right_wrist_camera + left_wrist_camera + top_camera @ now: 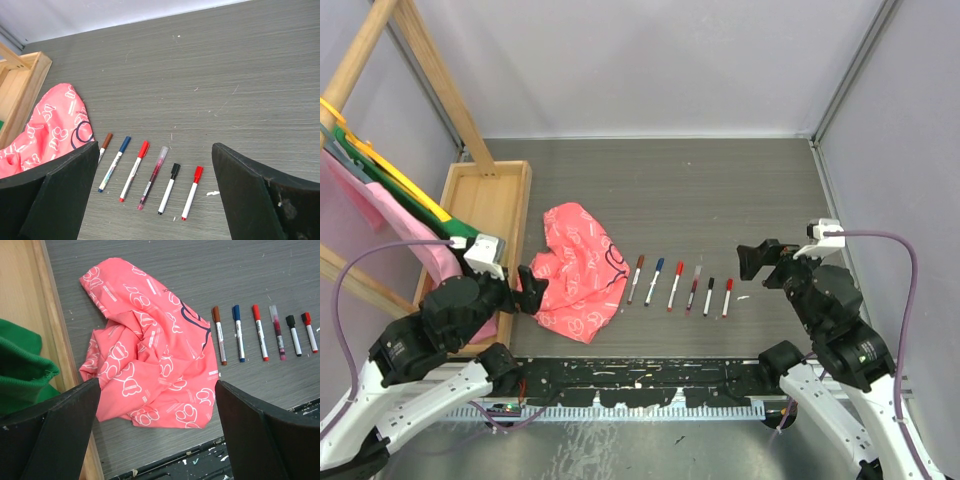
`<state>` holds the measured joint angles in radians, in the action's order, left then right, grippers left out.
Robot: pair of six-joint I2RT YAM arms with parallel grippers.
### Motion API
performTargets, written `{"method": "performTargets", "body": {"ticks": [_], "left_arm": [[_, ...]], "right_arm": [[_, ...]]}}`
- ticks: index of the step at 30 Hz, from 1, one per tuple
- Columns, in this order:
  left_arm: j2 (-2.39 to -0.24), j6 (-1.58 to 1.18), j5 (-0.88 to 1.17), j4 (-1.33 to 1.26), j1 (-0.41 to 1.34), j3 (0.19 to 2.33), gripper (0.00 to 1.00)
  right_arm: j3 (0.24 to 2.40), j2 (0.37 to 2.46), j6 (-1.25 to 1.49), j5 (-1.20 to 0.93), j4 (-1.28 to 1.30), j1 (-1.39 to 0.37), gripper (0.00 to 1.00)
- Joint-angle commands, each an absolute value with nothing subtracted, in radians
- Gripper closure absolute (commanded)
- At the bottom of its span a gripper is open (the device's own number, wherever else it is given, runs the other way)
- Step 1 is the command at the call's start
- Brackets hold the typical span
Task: Insert the pens into the pen caps
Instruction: Reset both arms
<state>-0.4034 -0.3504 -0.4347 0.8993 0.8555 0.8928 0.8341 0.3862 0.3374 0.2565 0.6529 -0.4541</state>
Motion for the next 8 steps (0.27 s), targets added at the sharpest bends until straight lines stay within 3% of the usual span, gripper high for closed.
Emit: {"method": "performTargets", "body": {"ticks": [1, 8], "left_arm": [[-0.399, -0.354, -0.467, 0.896, 0.857, 0.902, 0.02], [-0.371, -0.355, -0.466, 0.896, 0.857, 0.892, 0.02]], "right_arm": [[0.821, 0.363, 0.313, 0.286, 0.612, -0.451, 0.01], [0.796, 0.347, 0.313, 0.280, 0.608, -0.451, 0.01]]}}
